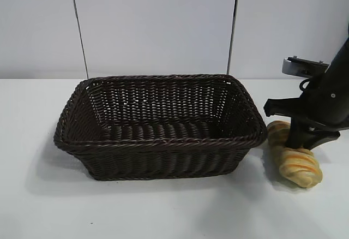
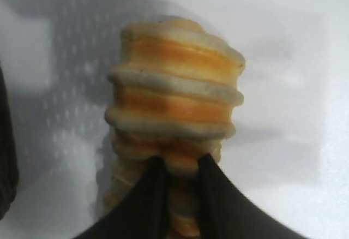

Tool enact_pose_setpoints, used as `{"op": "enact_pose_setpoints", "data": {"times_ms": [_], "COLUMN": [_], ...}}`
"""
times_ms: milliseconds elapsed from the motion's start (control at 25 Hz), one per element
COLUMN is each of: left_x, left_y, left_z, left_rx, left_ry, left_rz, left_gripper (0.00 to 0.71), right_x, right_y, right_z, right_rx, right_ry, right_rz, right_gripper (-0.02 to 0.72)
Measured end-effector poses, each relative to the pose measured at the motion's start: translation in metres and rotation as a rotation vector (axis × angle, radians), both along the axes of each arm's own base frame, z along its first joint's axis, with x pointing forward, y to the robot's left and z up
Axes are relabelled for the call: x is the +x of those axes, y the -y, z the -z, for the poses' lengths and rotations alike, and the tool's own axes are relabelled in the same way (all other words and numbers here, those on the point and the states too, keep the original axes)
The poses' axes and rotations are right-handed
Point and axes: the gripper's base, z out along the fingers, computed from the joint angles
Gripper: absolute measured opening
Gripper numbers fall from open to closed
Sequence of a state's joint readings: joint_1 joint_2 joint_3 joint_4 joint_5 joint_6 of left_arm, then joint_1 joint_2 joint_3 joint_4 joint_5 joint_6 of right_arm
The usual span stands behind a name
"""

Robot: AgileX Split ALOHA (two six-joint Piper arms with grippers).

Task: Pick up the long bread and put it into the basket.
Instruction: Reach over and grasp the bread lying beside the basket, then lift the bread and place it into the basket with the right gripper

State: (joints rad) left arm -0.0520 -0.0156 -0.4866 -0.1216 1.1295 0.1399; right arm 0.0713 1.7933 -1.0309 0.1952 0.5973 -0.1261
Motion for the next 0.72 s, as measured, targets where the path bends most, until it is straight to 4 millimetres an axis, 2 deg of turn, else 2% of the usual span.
{"op": "enact_pose_setpoints", "data": {"times_ms": [200,360,560,640,720], "left_x": [0.000,0.000,0.000,0.000,0.000], "left_y": [0.000,0.000,0.000,0.000,0.000], "left_z": [0.000,0.000,0.000,0.000,0.000], "left_rx": [0.000,0.000,0.000,0.000,0.000], "left_ry": [0.000,0.000,0.000,0.000,0.000], "left_rz": [0.000,0.000,0.000,0.000,0.000], "left_gripper": [0.694,0.694,0.694,0.694,0.694], "right_x": [0.006,0.011,0.012,0.011,0.010], "right_y": [-0.002,-0.002,-0.003,-0.012,-0.030], "right_z": [-0.064,-0.098,-0.106,-0.106,-0.107], "right_rx": [0.015,0.012,0.018,0.022,0.038], "right_ry": [0.107,0.131,0.130,0.130,0.142], "right_rz": [-0.013,-0.021,-0.015,-0.034,-0.061], "right_gripper": [0.062,0.060,0.052,0.052,0.052]}}
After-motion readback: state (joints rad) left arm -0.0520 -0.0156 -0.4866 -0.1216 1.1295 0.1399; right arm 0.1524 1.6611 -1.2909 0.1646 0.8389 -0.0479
